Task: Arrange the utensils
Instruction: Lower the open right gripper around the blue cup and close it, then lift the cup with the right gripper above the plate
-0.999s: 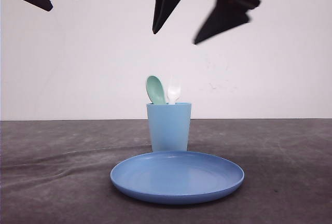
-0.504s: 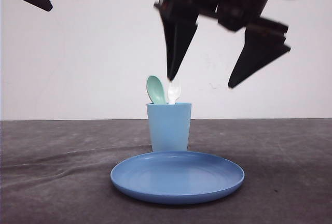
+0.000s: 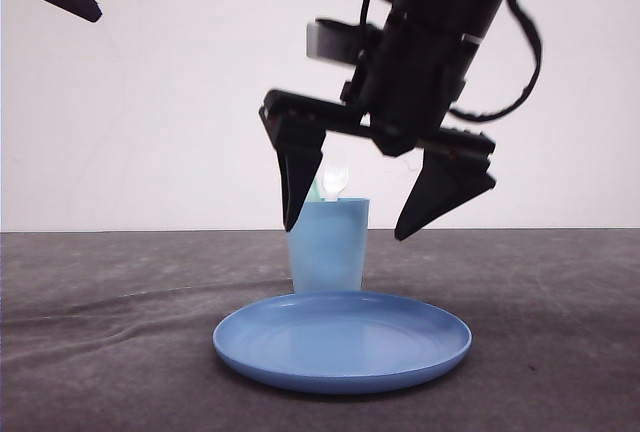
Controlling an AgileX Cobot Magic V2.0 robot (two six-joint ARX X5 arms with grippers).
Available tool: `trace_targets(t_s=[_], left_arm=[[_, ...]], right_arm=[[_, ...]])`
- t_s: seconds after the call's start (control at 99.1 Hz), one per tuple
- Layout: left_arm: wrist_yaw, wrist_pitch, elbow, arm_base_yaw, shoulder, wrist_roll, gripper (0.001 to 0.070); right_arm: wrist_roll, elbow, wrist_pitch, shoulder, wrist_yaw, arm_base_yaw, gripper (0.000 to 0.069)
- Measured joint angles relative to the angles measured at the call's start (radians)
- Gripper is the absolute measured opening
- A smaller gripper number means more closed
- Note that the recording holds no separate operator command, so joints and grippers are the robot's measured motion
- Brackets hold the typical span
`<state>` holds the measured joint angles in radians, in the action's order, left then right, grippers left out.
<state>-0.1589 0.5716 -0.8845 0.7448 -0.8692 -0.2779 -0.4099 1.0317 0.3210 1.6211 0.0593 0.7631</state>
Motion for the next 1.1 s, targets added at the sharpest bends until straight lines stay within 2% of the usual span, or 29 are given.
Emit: trace_targets(t_s=[0.293, 0.716, 0.777, 0.908, 1.1], left_arm=[[0.0, 0.0, 0.0, 0.0, 0.0, 0.0, 0.0295], [0.0, 0.0, 0.0, 0.0, 0.0, 0.0, 0.0295], [0.0, 0.0, 0.0, 0.0, 0.0, 0.0, 0.0295], [0.0, 0.0, 0.0, 0.0, 0.0, 0.0, 0.0295], [0.0, 0.0, 0.0, 0.0, 0.0, 0.0, 0.0295]], right_arm=[[0.013, 0.055, -0.039, 0.12, -0.022, -0.025, 0.0681], [0.047, 0.151, -0.051, 0.196, -0.009, -0.053, 0.0678], [0.047, 0.152, -0.056, 0.196, -0.006, -0.058, 0.0637], [0.054, 0.152, -0.058, 0.196, -0.003, -0.056, 0.0461], [0.074, 0.155, -0.052, 0.195, 0.0, -0.056, 0.04]])
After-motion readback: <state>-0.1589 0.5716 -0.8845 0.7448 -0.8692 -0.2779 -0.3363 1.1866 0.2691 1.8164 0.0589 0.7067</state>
